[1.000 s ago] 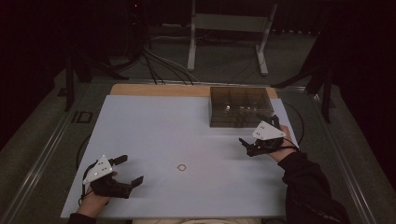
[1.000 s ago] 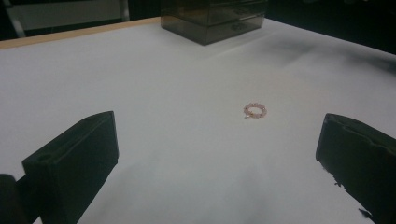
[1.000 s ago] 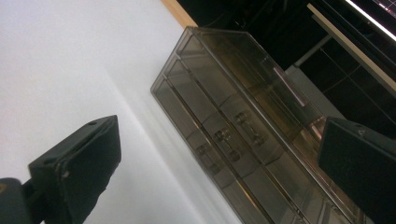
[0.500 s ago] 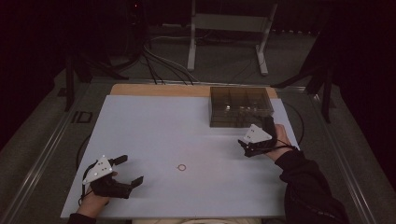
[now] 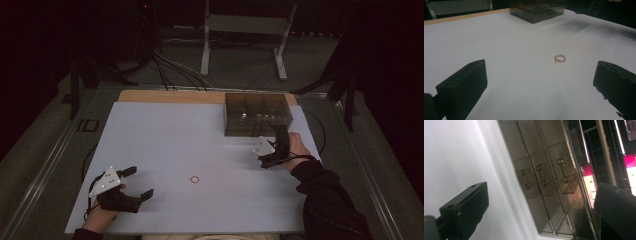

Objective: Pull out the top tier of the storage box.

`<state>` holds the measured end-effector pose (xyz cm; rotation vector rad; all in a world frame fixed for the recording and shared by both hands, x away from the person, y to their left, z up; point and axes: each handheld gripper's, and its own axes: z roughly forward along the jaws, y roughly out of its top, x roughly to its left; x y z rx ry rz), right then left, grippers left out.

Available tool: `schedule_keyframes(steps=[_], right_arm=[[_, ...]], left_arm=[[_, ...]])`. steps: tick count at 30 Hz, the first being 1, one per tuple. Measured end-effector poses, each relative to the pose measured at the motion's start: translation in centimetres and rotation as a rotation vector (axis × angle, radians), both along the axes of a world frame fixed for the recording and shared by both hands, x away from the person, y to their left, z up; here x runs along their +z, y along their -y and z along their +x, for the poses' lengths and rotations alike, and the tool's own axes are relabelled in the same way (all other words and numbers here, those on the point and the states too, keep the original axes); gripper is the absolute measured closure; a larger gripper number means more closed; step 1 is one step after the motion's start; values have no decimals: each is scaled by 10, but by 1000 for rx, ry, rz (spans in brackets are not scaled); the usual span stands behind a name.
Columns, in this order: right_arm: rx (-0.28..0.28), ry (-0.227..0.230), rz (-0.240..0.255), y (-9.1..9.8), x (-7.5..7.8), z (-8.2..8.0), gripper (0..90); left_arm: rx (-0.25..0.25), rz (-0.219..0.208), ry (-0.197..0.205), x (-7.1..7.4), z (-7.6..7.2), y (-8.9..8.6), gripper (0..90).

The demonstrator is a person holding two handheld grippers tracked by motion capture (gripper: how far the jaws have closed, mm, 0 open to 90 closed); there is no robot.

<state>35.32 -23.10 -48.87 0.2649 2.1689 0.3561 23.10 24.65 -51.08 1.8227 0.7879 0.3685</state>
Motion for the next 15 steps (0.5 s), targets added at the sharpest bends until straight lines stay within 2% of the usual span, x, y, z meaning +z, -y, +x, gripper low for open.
schedule_keyframes(steps=[2,3,5,10,12,15], right_arm=[[-7,23,-49,-2,-3,1,0],[-7,23,-49,-2,-3,1,0],[-13,48,-99,-5,-5,3,0],[-39,63,-154,-8,-6,6,4],[-44,89,-173,-9,-7,6,50],[-44,113,-200,-10,-7,7,55]], left_arm=[[0,1,0,0,0,0,0],[0,1,0,0,0,0,0],[1,2,-2,0,0,0,0],[0,6,-3,-1,0,0,0],[-1,2,0,0,0,0,0],[0,6,-5,-1,0,0,0]])
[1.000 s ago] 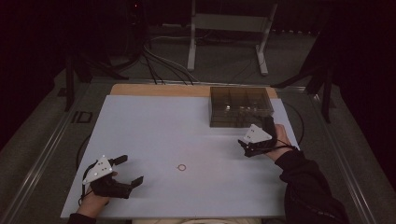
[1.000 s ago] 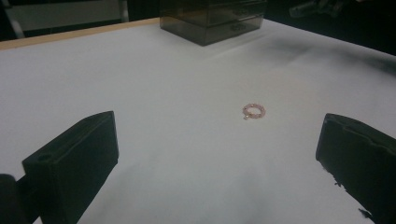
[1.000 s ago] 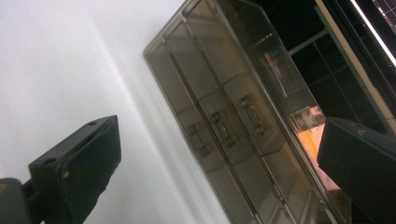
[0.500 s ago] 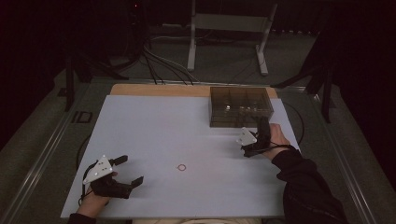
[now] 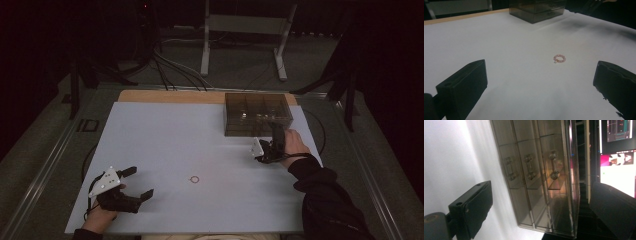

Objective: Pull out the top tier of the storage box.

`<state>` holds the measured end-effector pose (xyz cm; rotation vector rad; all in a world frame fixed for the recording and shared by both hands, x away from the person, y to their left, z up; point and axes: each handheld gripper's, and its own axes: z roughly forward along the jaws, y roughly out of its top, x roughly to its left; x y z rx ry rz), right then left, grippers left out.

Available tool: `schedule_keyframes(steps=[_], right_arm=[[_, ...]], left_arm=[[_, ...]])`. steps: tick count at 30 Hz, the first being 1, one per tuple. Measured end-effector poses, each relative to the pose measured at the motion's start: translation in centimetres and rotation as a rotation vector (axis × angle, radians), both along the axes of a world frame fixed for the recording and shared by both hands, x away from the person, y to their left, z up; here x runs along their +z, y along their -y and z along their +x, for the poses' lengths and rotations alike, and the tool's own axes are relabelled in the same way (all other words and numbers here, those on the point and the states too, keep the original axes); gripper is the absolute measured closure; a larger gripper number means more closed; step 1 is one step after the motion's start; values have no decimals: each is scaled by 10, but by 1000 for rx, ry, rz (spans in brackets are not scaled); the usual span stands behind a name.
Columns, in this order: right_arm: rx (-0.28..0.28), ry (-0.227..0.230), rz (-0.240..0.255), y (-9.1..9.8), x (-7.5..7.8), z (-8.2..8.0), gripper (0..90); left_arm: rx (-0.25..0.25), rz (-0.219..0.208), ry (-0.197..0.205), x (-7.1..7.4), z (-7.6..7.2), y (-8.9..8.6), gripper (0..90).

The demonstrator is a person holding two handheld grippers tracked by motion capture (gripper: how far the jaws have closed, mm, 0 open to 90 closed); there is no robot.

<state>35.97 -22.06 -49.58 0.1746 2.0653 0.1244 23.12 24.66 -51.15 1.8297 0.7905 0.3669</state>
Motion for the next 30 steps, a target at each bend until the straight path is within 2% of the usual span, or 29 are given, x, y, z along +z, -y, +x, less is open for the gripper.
schedule_keyframes(steps=[3,6,11,14,18,21,22,25,30], right_arm=[[3,9,-26,-1,0,1,77],[21,24,-51,-2,0,3,152],[48,3,-83,-3,-2,7,215],[42,26,-103,-4,-4,10,290],[28,59,-125,-4,-6,12,338],[15,89,-154,-4,-7,16,458],[13,86,-157,-3,-8,17,477],[17,99,-163,-3,-7,19,562],[37,135,-190,-3,-7,21,647]], left_arm=[[0,-5,3,1,0,0,0],[0,0,0,0,0,0,0],[3,-1,1,0,0,0,0],[1,-3,2,0,0,0,0],[1,0,1,0,0,0,0],[4,-4,5,1,0,0,0],[5,-3,3,0,0,-1,0],[5,1,1,0,0,0,0],[4,3,0,0,0,0,0]])
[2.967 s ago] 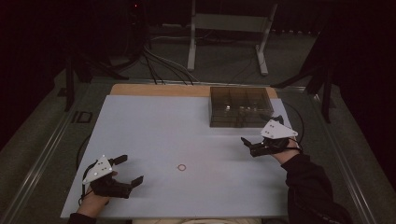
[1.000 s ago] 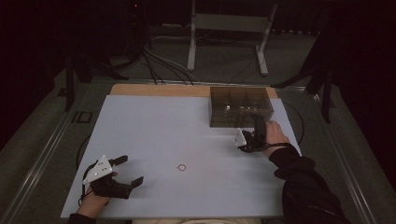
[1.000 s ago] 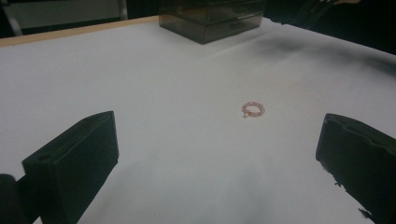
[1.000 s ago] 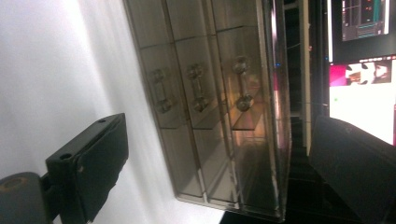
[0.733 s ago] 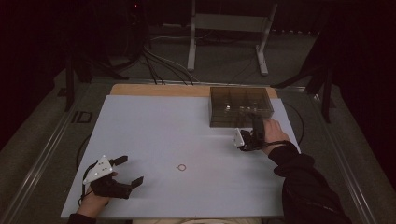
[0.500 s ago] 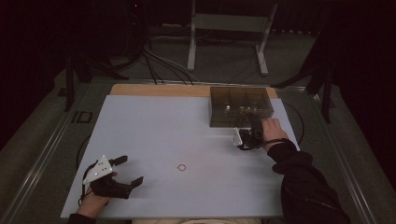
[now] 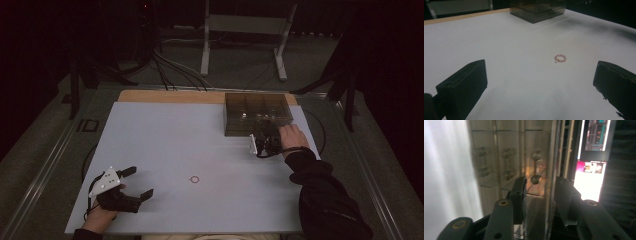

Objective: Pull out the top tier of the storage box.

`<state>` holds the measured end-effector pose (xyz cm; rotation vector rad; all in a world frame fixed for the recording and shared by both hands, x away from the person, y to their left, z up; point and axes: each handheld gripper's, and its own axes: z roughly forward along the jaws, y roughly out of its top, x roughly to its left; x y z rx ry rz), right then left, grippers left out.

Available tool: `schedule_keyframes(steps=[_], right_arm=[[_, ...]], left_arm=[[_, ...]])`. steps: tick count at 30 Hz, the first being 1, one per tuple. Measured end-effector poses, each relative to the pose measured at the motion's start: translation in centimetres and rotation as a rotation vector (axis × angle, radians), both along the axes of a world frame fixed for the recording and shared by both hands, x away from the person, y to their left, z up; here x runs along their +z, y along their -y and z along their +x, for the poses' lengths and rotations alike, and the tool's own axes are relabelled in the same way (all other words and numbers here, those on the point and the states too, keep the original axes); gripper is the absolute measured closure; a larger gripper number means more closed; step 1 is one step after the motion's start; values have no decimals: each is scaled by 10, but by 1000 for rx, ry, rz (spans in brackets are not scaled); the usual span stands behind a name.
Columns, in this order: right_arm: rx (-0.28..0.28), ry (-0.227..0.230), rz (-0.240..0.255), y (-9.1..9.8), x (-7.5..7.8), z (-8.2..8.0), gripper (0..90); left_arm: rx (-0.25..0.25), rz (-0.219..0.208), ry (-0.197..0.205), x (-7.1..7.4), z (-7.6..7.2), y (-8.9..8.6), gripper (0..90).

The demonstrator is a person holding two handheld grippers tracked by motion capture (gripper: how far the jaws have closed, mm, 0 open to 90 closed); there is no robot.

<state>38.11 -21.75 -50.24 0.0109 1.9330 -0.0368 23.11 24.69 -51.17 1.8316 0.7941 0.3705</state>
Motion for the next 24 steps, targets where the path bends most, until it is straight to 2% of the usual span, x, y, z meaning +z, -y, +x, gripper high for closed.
schedule_keyframes(steps=[2,4,6,12,15,18,24], right_arm=[[0,-9,0,-1,0,2,667],[-1,-11,-31,-1,-1,3,682],[-8,-14,-17,0,-2,5,699],[-18,-20,-20,-1,-4,9,730],[-18,-27,-37,-2,-5,11,755],[-23,-34,-33,-3,-5,12,784],[-14,-38,-45,-3,-5,13,790]], left_arm=[[-1,-6,3,0,0,0,0],[0,-4,2,0,0,0,0],[1,-1,0,0,0,0,0],[0,0,-1,0,0,0,0],[0,-5,2,0,0,0,0],[0,1,0,0,0,0,0],[-1,0,0,0,-1,0,0]])
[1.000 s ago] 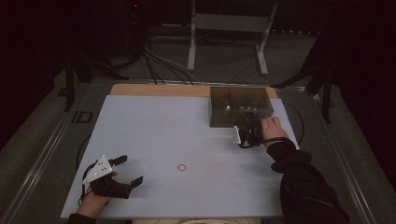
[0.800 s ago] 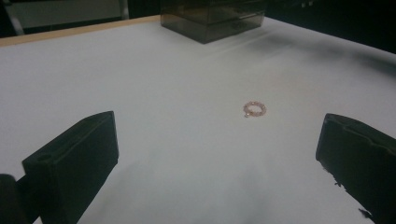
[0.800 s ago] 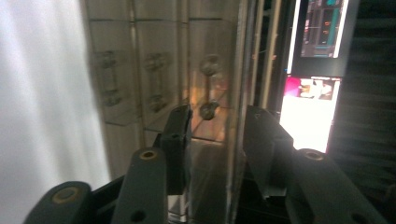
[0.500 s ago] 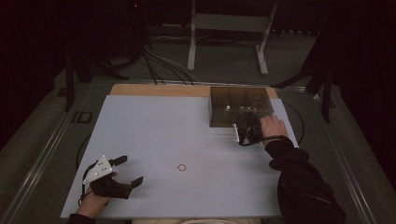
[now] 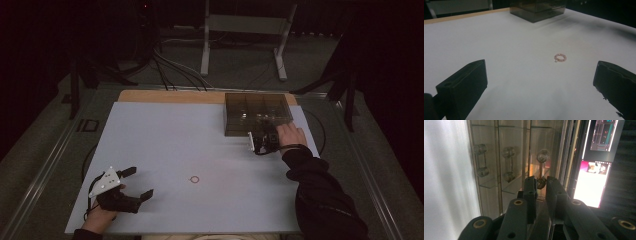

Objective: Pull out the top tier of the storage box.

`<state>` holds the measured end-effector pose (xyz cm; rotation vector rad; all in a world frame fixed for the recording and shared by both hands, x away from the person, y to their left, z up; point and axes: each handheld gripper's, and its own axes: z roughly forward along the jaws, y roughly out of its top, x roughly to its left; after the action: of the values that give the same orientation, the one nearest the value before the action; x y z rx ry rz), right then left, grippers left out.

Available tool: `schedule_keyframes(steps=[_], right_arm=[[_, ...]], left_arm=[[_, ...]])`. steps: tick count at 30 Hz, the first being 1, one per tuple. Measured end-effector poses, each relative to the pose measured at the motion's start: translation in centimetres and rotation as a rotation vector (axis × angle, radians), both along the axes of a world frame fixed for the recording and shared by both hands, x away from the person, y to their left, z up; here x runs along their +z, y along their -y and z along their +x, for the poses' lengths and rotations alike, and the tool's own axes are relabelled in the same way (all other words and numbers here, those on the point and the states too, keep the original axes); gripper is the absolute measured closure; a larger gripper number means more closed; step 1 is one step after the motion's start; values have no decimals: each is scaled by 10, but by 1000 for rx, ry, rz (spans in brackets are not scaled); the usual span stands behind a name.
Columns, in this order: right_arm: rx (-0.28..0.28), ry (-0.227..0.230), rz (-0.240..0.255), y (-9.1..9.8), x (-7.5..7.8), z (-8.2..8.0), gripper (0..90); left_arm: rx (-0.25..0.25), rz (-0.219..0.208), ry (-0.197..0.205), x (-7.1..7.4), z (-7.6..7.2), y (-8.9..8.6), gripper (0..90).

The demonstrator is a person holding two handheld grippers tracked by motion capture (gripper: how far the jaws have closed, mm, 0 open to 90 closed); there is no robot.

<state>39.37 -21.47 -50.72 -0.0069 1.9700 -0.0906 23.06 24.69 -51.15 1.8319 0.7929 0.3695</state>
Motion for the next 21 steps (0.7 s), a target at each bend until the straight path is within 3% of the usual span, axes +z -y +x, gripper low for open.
schedule_keyframes(steps=[21], right_arm=[[-8,-6,14,0,6,-15,811]], left_arm=[[0,-1,1,0,0,0,0]])
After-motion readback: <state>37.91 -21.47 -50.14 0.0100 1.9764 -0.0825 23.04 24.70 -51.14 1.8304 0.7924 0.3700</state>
